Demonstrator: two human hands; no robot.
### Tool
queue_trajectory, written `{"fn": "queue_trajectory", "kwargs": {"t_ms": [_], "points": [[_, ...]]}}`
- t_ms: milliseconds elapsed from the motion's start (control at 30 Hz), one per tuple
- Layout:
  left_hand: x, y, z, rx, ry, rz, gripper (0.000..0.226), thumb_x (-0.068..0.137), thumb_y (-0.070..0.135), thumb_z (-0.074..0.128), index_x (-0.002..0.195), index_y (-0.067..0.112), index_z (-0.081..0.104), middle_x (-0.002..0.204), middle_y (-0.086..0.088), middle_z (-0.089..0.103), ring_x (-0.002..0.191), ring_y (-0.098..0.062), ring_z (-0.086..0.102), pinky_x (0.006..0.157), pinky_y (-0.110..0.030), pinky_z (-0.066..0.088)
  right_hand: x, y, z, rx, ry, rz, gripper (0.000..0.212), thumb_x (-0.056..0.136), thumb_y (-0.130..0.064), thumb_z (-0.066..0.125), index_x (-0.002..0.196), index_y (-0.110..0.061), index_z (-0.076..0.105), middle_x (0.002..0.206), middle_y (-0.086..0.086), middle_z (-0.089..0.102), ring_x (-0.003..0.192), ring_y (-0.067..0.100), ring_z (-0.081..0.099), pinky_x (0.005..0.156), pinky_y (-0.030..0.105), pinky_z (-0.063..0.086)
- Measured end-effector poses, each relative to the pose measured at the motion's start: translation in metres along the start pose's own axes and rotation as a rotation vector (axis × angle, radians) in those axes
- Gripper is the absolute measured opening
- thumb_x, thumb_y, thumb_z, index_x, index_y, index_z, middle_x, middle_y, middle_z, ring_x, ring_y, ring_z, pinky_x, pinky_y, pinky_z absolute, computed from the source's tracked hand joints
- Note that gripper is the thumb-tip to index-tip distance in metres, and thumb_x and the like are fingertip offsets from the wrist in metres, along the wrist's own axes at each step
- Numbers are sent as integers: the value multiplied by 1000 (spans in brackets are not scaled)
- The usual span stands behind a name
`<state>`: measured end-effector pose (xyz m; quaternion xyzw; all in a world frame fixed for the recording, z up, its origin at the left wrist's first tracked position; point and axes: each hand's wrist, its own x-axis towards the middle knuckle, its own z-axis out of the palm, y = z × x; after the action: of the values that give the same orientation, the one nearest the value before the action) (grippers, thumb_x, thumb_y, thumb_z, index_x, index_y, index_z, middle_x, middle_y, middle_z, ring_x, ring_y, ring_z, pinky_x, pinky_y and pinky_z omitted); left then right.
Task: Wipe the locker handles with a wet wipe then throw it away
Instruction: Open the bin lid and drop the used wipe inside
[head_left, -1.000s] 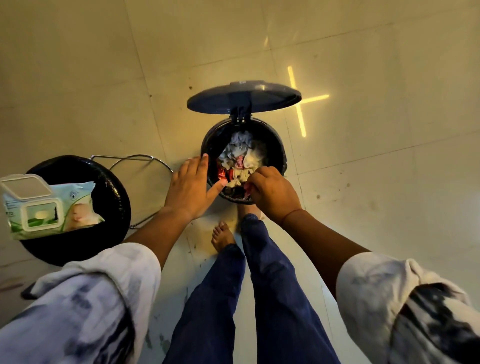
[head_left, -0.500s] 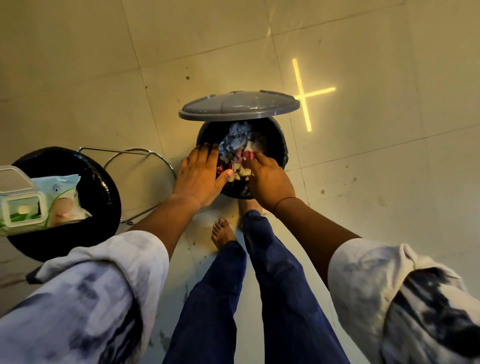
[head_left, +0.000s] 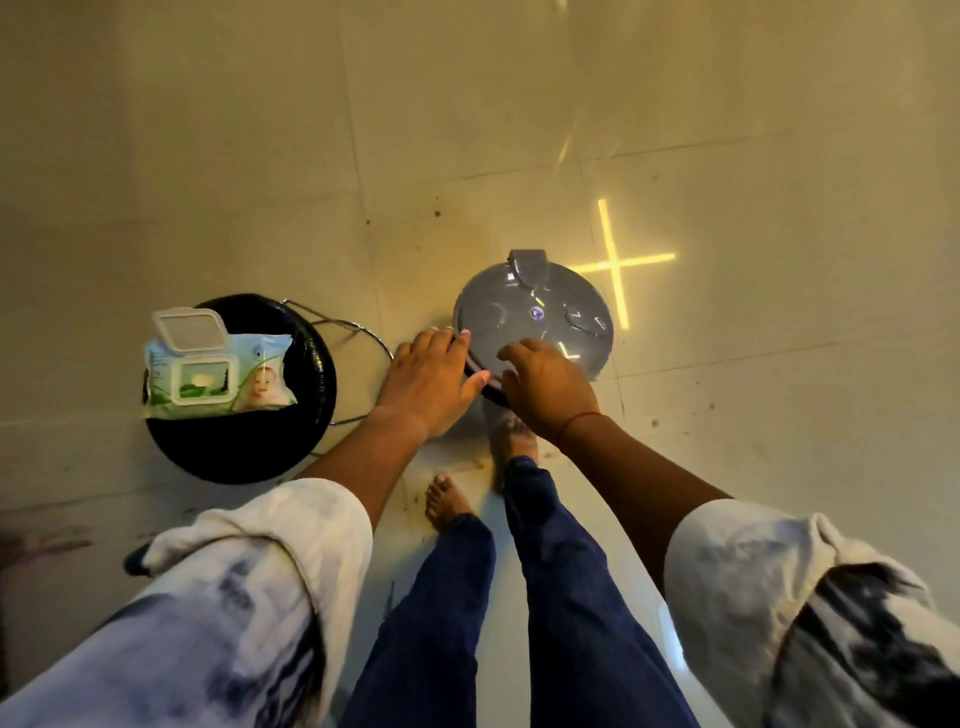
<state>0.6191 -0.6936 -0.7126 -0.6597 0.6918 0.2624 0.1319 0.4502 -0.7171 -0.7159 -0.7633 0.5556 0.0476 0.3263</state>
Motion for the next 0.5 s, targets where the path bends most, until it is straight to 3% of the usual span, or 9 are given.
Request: {"fn": "queue_trajectory", "kwargs": {"t_ms": [233, 500], "points": [[-34, -34, -35, 20, 82, -22, 62, 106, 52, 38, 155, 15, 32, 156, -9, 39, 144, -28, 33, 115, -44, 31, -9, -46, -10, -29, 60, -97, 35, 97, -20, 54, 130, -14, 58, 128, 8, 59, 110, 27, 59, 86, 39, 55], [-81, -132, -71, -25, 215, -146, 61, 106, 49, 42, 156, 16, 33, 159, -8, 37, 145, -27, 31, 116, -46, 29, 12, -143, -4, -59, 54, -261, 43, 99, -23, 52, 142, -18, 48, 139, 6, 54, 122, 26, 53, 95, 40, 52]]}}
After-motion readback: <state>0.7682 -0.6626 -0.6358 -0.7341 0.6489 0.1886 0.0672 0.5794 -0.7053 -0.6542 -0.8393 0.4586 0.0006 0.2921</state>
